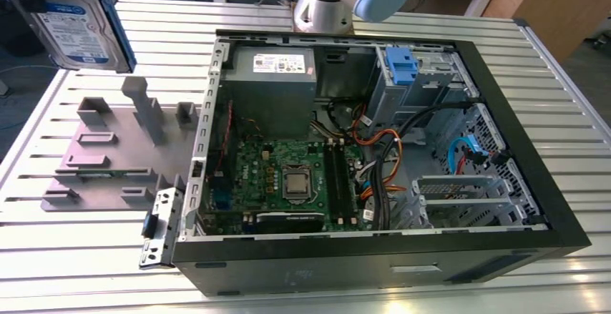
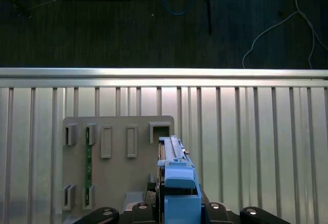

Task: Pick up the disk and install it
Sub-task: 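Insert the disk into the insertion slot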

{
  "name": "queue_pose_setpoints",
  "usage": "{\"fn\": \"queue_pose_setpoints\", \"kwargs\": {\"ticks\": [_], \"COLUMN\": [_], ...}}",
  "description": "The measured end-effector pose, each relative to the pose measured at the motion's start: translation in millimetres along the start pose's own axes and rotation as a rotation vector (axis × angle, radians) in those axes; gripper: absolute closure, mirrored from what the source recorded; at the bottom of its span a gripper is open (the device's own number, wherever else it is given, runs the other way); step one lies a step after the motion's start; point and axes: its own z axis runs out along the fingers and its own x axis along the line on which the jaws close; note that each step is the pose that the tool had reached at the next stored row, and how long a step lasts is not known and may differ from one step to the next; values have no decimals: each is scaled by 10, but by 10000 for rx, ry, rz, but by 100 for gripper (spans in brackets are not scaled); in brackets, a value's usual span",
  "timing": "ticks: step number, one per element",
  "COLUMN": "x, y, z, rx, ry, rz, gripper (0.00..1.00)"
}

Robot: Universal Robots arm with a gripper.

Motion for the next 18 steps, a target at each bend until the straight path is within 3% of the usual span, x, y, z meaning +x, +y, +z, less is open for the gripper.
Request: {"fn": "queue_pose_setpoints", "kwargs": {"ticks": [18], "x": [-7], "y": [0], "z": [-73], "rx": [-1], "ry": [0], "rz": [0], "gripper": [63]}}
